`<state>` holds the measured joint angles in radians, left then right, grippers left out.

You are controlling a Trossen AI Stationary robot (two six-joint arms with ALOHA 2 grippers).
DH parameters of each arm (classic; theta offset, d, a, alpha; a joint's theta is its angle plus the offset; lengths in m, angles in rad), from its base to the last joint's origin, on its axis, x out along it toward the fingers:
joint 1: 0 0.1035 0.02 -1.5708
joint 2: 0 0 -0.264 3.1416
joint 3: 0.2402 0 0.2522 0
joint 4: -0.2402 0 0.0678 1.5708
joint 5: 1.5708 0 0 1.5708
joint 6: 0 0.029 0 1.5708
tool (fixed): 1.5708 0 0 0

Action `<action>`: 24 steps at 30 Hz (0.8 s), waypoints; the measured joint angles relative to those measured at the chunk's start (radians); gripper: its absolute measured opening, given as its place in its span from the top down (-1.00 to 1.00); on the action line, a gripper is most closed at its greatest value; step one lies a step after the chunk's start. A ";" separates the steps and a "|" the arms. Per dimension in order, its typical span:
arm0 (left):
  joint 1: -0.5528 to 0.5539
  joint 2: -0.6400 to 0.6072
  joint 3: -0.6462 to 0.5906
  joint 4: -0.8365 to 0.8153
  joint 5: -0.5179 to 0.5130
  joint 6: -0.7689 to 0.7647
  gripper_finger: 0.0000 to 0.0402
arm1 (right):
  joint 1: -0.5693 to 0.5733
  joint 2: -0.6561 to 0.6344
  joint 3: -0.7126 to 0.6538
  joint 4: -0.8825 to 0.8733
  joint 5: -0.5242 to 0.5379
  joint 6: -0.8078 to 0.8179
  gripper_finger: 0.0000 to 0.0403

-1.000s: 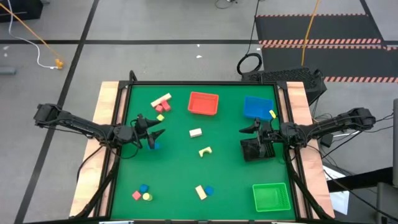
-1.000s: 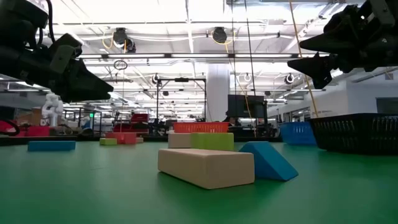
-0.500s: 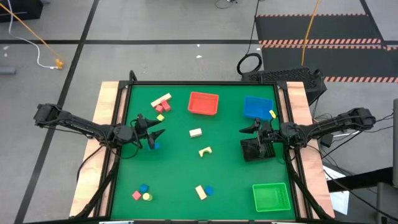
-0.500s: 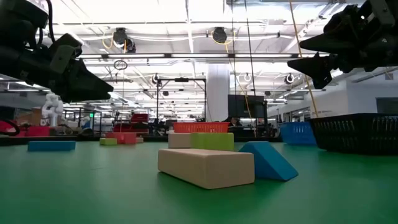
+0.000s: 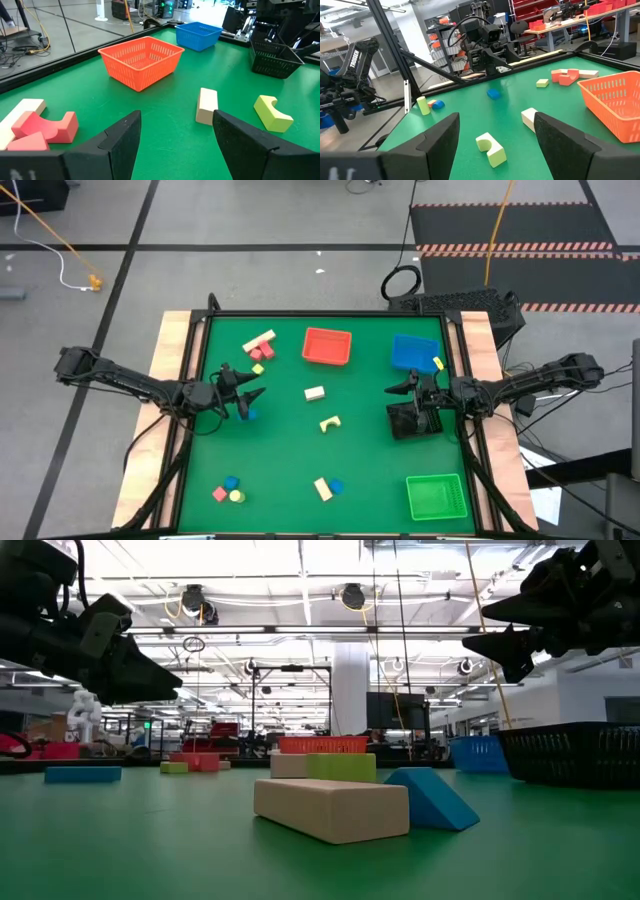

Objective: Sort & place blocks by color

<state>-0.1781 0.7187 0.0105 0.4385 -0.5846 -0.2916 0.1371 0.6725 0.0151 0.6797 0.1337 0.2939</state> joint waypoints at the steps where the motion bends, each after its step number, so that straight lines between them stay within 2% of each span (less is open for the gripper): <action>1: 0.000 0.000 0.000 0.000 0.000 0.000 -0.24 | 0.000 0.000 0.000 0.000 0.000 0.000 -0.23; 24: 0.000 0.000 0.000 0.000 0.000 0.000 -0.24 | 0.000 0.000 0.000 0.025 0.002 0.000 -0.23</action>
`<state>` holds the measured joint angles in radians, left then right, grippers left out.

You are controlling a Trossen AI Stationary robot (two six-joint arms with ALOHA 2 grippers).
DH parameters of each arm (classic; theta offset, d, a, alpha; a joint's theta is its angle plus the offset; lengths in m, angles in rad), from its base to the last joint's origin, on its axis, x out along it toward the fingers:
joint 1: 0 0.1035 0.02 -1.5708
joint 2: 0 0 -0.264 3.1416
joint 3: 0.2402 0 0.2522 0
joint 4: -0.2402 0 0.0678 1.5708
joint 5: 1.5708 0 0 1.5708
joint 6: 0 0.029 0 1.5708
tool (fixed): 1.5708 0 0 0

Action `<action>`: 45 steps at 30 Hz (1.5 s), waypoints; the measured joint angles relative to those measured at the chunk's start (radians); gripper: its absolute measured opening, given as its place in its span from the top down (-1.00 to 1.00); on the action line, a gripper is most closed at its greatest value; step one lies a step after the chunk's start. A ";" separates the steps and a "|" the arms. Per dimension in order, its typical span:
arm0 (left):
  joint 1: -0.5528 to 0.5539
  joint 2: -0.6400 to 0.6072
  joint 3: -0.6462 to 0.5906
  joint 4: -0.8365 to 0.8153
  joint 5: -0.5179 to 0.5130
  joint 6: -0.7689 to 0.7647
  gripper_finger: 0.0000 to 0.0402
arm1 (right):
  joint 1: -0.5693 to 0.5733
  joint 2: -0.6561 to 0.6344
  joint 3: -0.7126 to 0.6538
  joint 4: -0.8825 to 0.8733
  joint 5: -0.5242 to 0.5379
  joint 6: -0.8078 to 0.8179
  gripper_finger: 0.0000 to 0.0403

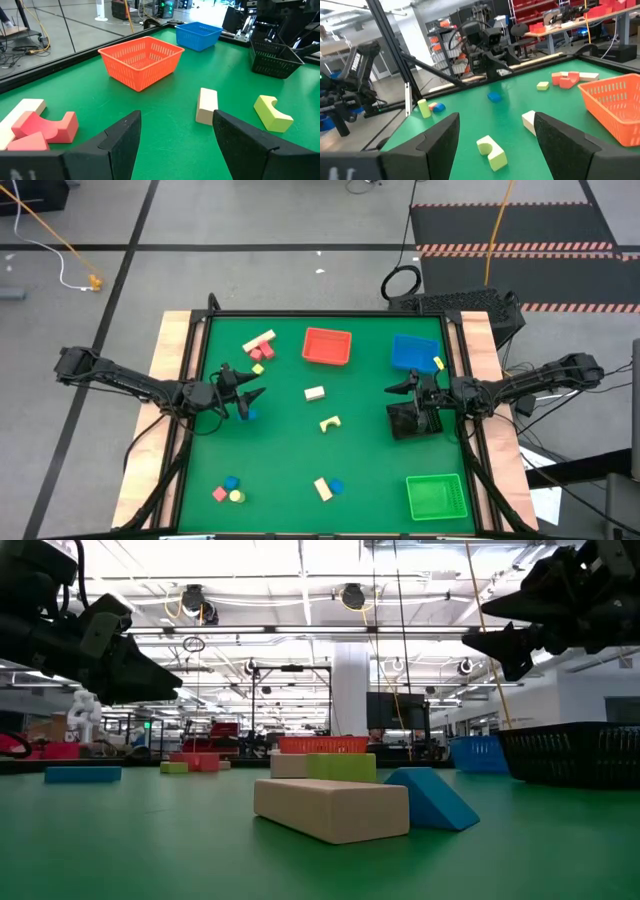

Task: Sort & place blocks by color
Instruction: Put the middle green block into the blue bin

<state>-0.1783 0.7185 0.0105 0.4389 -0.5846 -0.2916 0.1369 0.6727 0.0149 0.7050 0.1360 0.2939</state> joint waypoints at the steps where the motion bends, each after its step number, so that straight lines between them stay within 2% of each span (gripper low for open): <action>1: 0.000 0.000 0.000 0.000 0.000 0.000 -0.24 | 0.000 0.000 0.000 0.010 0.000 0.000 -0.23; 6: 0.000 0.000 0.000 0.000 0.000 0.000 -0.24 | 0.000 0.000 0.000 0.032 0.010 0.001 -0.23; 9: 0.000 0.000 0.000 0.000 0.000 0.000 -0.24 | 0.000 0.000 0.000 0.046 0.074 0.008 -0.23; 13: 0.000 0.000 0.000 0.001 0.000 0.000 -0.24 | 0.002 0.002 0.000 0.047 0.071 0.013 -0.23; 17: 0.001 0.000 0.000 0.007 0.000 0.000 -0.24 | 0.002 0.002 0.000 0.047 0.070 0.093 -0.23; 29: 0.002 0.000 0.000 0.146 0.000 -0.034 -0.24 | 0.002 0.003 0.000 0.055 0.092 0.191 -0.23; 33: 0.013 0.000 0.000 0.213 0.000 -0.035 -0.24 | 0.002 0.003 0.002 0.115 0.149 0.171 -0.23; 37: 0.023 0.000 0.000 0.289 0.007 -0.060 -0.24 | 0.002 0.007 0.041 0.108 0.155 0.112 -0.23; 41: 0.023 0.000 0.000 0.362 0.010 -0.072 -0.24 | 0.002 0.042 0.095 0.109 0.159 0.034 -0.23; 45: 0.023 0.000 0.012 0.397 0.010 -0.083 -0.24 | -0.001 0.106 0.143 0.110 0.206 -0.006 -0.23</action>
<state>-0.1555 0.7186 0.0223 0.8364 -0.5743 -0.3751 0.1364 0.7790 0.1582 0.8154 0.3418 0.2875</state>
